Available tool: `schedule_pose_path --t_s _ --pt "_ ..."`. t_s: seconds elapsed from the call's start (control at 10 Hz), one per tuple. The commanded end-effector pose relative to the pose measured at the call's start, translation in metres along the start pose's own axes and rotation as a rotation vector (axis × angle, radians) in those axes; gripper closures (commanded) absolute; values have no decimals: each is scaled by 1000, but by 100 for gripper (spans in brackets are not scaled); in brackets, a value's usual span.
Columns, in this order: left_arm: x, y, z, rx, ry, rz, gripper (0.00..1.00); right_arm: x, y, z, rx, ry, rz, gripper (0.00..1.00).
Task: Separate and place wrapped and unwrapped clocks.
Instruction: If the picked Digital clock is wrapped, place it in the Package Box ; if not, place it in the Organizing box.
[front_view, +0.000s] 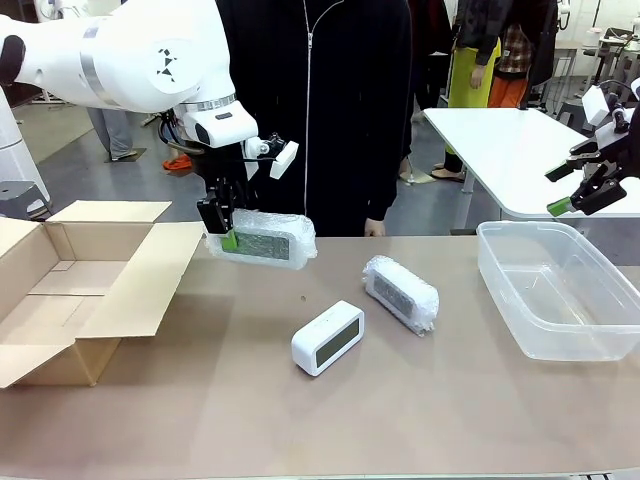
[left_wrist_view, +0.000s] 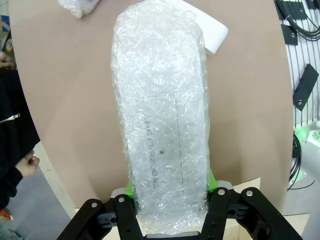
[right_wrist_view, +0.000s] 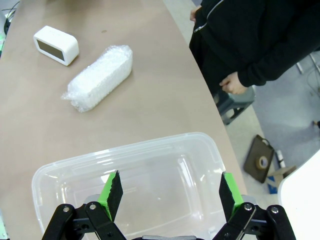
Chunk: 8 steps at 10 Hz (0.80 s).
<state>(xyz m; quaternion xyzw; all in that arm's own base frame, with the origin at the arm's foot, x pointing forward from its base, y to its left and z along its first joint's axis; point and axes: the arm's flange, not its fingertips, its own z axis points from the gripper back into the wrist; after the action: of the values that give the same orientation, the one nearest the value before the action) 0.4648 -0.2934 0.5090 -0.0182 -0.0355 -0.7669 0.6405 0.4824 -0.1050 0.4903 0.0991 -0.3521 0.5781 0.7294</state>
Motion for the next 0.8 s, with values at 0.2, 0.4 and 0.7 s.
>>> schedule_pose_path --t_s 0.2,0.4,0.7 --pt "-1 -1 3 5 2 0 100 0 0 0 2 -2 9 0" --pt "0 0 0 0 0 0 46 0 0 0 2 -2 9 0" --pt "-8 5 17 88 5 263 46 0 0 0 2 -2 9 0"
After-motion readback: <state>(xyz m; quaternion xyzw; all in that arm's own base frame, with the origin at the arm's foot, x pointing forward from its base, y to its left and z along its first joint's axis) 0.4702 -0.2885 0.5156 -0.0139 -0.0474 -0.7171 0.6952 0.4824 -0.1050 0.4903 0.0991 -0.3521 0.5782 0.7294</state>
